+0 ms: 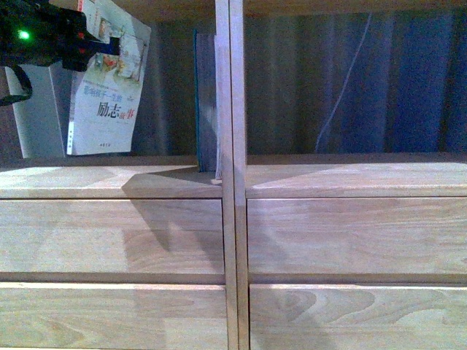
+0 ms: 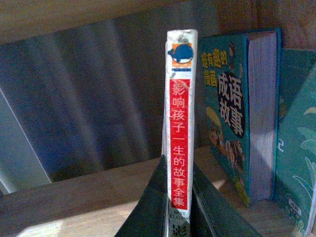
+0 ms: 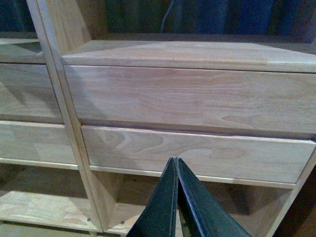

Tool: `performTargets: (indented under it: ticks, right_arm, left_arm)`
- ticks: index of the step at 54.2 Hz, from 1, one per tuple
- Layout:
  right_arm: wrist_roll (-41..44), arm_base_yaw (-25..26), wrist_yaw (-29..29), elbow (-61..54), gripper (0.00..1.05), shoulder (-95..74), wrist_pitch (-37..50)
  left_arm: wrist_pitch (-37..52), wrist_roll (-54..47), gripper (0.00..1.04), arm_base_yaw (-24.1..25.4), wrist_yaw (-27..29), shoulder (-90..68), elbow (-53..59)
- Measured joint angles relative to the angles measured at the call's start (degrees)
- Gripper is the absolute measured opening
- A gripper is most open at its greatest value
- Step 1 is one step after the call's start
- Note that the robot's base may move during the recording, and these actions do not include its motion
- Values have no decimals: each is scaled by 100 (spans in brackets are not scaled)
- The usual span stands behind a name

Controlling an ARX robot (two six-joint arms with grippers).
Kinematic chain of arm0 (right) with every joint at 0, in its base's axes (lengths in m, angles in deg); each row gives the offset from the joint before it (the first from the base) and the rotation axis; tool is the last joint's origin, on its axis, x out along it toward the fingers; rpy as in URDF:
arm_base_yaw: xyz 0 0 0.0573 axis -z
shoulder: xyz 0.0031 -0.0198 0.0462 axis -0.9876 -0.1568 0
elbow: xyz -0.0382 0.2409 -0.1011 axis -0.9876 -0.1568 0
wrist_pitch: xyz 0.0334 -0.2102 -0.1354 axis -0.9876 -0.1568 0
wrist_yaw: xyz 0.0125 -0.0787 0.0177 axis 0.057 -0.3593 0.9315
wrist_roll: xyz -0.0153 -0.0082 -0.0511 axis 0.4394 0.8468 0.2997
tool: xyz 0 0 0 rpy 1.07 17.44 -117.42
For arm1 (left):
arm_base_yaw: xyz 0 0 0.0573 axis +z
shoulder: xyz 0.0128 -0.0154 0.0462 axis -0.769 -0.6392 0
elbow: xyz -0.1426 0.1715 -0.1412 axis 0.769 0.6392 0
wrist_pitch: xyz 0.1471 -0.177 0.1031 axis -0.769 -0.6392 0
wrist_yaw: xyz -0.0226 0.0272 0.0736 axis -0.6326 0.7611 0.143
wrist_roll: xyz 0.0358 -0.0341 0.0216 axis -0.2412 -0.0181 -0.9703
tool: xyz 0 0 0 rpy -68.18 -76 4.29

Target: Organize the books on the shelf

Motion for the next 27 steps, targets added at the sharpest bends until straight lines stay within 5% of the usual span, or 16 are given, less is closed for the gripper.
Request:
performTargets:
  ticks: [27]
  right_arm:
    - [2, 0, -4, -319, 3, 807, -380]
  left_arm:
    - [212, -621, 7, -490, 361, -1185, -1329]
